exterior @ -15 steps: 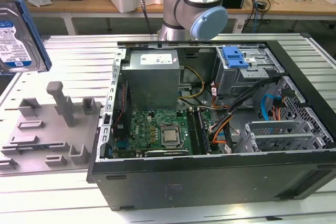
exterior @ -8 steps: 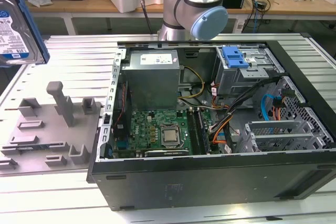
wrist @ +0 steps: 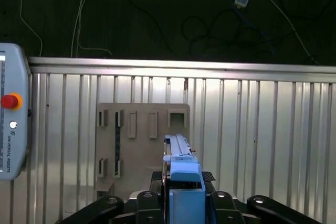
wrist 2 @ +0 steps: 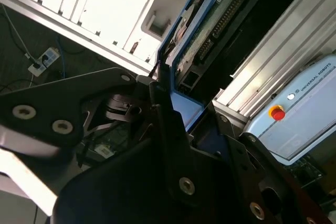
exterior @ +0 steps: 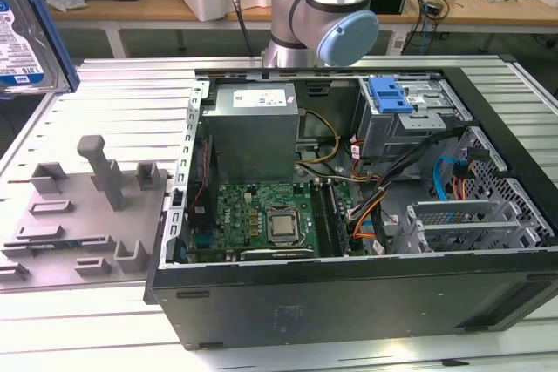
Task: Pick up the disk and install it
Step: 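Pick up the disk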
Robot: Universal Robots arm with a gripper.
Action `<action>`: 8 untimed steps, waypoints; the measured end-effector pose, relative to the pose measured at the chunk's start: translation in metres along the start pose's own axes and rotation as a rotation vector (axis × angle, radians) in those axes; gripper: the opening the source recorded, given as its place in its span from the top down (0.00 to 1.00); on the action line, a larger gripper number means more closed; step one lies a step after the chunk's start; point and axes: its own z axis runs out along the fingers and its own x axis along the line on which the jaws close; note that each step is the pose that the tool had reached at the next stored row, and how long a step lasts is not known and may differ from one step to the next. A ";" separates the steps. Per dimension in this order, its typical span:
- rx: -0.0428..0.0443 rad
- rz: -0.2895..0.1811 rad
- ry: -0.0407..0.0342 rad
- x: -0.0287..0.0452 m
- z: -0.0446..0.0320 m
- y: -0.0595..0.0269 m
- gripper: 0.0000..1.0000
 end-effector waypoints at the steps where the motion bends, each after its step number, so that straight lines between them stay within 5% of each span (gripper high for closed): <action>1: 0.0000 0.000 -0.0001 0.0000 0.0000 0.0000 0.63; 8: -0.0001 0.000 -0.0002 0.0001 -0.0002 -0.0002 0.63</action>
